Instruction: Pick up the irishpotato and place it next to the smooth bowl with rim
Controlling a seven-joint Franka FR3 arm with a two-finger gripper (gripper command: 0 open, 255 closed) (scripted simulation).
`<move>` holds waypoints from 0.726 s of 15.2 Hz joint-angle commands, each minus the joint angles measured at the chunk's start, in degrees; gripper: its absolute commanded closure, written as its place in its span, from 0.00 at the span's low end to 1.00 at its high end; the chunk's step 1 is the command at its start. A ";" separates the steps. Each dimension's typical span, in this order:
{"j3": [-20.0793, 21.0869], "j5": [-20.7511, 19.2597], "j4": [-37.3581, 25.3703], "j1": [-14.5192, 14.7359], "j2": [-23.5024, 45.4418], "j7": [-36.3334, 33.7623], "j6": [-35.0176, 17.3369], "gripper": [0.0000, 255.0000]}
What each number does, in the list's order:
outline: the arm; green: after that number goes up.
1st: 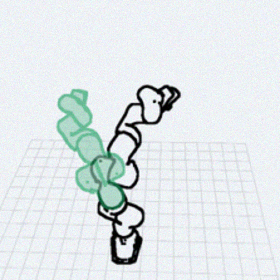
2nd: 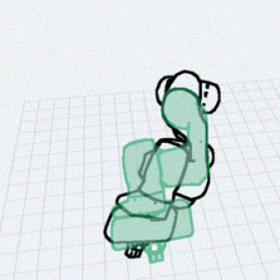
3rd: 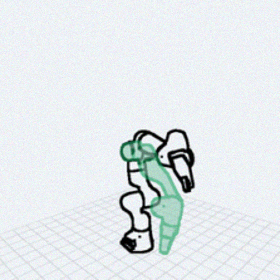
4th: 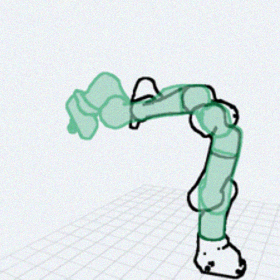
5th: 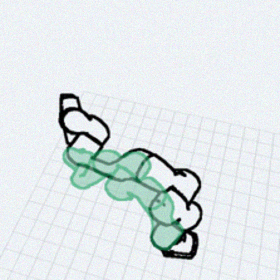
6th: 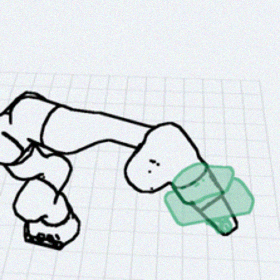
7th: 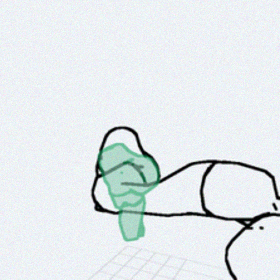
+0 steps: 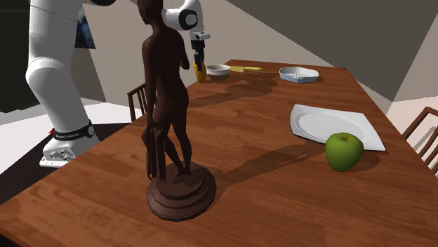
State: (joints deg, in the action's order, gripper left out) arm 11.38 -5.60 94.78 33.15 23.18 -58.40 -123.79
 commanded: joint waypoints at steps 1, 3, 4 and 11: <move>-0.11 -0.14 1.18 0.00 1.08 -0.02 -0.93 1.00; -0.19 -0.31 1.83 0.04 1.71 -0.14 -2.20 1.00; -0.24 -0.41 2.14 0.07 2.04 -0.20 -2.83 1.00; -0.27 -0.52 2.47 0.08 2.44 -0.28 -3.55 1.00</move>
State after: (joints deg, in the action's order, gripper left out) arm 11.22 -6.15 96.44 33.38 25.02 -58.83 -127.54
